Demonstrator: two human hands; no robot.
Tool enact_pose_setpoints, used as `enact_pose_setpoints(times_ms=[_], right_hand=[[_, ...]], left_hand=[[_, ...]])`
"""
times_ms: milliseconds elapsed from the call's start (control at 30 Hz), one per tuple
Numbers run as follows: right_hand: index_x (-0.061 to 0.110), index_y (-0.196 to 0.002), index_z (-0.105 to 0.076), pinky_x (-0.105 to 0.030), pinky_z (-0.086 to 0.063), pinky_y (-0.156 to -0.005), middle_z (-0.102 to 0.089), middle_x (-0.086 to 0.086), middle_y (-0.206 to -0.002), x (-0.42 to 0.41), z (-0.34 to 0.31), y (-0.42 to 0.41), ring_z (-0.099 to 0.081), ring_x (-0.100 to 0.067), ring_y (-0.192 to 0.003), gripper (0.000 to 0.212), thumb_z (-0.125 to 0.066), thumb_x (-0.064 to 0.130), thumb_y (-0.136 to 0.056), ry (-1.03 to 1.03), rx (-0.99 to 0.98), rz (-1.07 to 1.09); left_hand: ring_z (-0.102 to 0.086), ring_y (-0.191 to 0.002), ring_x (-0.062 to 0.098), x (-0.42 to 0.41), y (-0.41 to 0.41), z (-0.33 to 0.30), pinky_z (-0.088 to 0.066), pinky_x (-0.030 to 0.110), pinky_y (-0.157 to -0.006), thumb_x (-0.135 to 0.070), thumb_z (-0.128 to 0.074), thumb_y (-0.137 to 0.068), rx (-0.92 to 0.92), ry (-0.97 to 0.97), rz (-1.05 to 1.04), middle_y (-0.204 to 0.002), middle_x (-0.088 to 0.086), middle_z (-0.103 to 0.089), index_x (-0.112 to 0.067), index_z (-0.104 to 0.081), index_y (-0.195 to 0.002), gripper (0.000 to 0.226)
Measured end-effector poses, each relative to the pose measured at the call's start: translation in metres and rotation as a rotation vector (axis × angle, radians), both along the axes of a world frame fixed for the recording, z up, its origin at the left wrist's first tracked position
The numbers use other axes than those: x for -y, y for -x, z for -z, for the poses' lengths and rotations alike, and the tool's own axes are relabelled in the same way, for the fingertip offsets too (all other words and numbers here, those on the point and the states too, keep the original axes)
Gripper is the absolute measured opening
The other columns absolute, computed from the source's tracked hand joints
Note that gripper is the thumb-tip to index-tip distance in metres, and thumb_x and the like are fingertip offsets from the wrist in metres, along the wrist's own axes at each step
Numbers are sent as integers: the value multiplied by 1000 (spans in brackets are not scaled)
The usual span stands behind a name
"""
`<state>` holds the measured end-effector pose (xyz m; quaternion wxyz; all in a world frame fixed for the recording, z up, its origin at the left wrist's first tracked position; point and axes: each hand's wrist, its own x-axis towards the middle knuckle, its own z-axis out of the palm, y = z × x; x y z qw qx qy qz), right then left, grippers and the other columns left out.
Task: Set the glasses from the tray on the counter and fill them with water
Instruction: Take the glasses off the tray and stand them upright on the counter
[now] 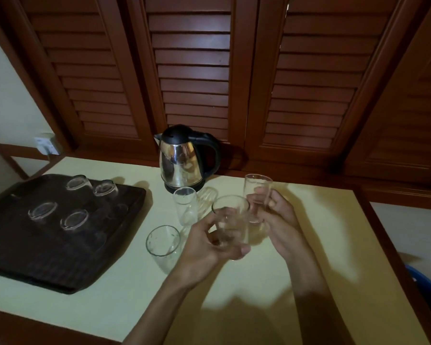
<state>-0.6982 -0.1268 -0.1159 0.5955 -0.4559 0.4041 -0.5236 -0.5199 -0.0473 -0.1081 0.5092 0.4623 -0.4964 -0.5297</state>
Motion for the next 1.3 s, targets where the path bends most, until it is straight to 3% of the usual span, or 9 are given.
enact_pose_setpoints(times_ms=[100,267,400,567,767,933,1033,1200,1300], right_hand=[[2,-110,-50,-24,-58,-78,-61,-21,-109,7,7,-19,-62,-22,-98,42,-75,-10,-79,6,-50,-15],[12,-104,-49,-60,-45,-106,-58,-15,-108,12,22,-41,-61,-38,-110,77,-78,45,-41,-111,-60,-52],[14,-103,-50,-67,-48,-100,-64,-7,-107,17,49,-44,-62,-28,-109,62,-93,8,-59,-13,-190,-68],[13,-108,-49,-58,-48,-101,-62,-9,-108,18,53,-49,-60,-33,-110,102,-95,64,-33,-51,-153,-83],[12,-101,-57,-31,-58,-58,-53,-7,-96,11,52,-43,-52,-24,-88,23,-62,32,-90,-159,-178,-12],[26,-107,-60,-54,-50,-101,-63,-6,-113,15,66,-49,-59,-31,-109,65,-85,38,-48,-120,-237,0],[37,-106,-61,-52,-50,-101,-65,-4,-115,20,73,-46,-61,-34,-113,54,-90,21,-63,-27,-323,-22],[18,-119,-58,-58,-50,-102,-64,-10,-119,17,63,-43,-61,-42,-120,75,-86,38,-52,-68,-300,-37],[18,-122,-55,-61,-48,-103,-62,-7,-121,15,60,-45,-58,-44,-123,91,-90,43,-42,-78,-273,-49]], left_hand=[[-68,-100,12,-3,3,31,-60,35,-83,-2,-94,-66,165,61,-47,-108,-13,-69,-18,-62,-114,60],[-68,-103,8,-23,5,46,-52,18,-86,-13,-91,-74,274,104,-93,-108,-12,-71,-23,-60,-117,54],[-70,-106,12,-29,4,55,-58,33,-93,-20,-92,-75,278,77,-121,-110,-11,-73,-24,-59,-119,56],[-71,-106,12,-28,6,58,-58,36,-93,-27,-94,-74,316,61,-161,-111,-12,-73,-25,-58,-120,59],[-70,-109,16,-26,4,64,-59,38,-92,-30,-96,-70,334,26,-157,-118,-8,-71,-26,-52,-131,76],[-70,-99,16,-24,2,73,-60,38,-90,-19,-91,-73,413,-18,-128,-115,-7,-70,-43,-54,-127,69],[-68,-97,37,-24,-1,79,-59,61,-79,-20,-92,-69,445,-37,-132,-110,-1,-70,-26,-57,-128,69],[-66,-105,6,-28,-2,75,-57,29,-93,-16,-89,-73,503,-9,-99,-113,-14,-69,-51,-52,-117,68],[-67,-93,17,-29,-2,72,-62,43,-85,-6,-90,-72,522,-2,-113,-113,-5,-68,-30,-60,-122,64]])
